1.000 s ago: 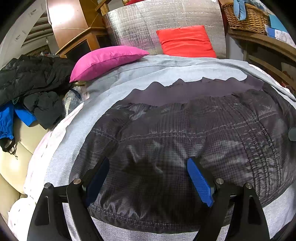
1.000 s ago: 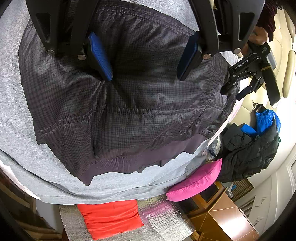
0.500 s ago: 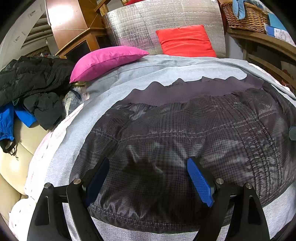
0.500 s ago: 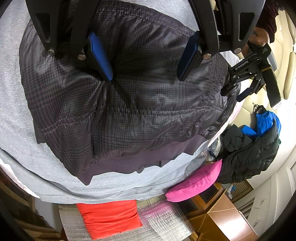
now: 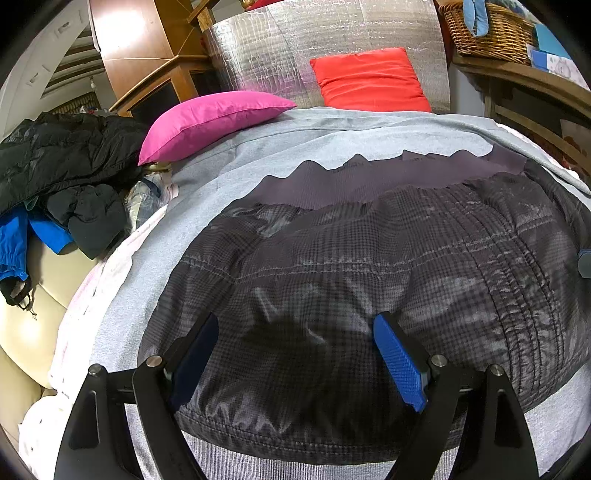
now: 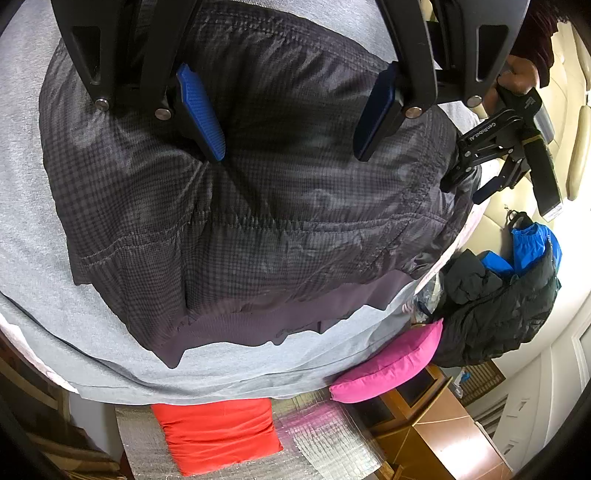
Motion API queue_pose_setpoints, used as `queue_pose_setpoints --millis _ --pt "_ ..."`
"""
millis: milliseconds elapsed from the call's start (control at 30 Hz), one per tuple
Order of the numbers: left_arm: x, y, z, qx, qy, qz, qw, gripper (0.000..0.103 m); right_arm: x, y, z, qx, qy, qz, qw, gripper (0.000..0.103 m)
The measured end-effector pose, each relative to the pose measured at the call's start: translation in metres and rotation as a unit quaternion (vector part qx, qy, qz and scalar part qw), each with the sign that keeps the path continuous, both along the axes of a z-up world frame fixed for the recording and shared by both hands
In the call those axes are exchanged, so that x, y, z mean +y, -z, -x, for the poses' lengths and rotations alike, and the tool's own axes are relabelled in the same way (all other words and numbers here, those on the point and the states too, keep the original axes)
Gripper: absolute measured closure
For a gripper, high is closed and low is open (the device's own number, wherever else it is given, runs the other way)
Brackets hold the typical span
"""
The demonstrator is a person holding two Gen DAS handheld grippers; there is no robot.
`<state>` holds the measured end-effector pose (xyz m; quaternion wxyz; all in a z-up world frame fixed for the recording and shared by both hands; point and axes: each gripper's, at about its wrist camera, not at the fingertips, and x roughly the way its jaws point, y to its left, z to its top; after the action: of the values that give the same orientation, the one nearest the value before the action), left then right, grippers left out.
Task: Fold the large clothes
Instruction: 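Press the open tools on the folded jacket bundle to hold it flat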
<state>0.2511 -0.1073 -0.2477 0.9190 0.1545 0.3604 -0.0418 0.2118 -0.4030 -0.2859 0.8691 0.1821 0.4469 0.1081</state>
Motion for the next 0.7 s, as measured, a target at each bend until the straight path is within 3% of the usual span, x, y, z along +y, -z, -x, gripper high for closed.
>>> queue_pose_setpoints --millis 700 --pt "0.004 0.0023 -0.0012 0.002 0.005 -0.002 1.0 0.017 -0.0002 -0.0003 0.0002 0.0 0.0 0.001 1.0 0.027"
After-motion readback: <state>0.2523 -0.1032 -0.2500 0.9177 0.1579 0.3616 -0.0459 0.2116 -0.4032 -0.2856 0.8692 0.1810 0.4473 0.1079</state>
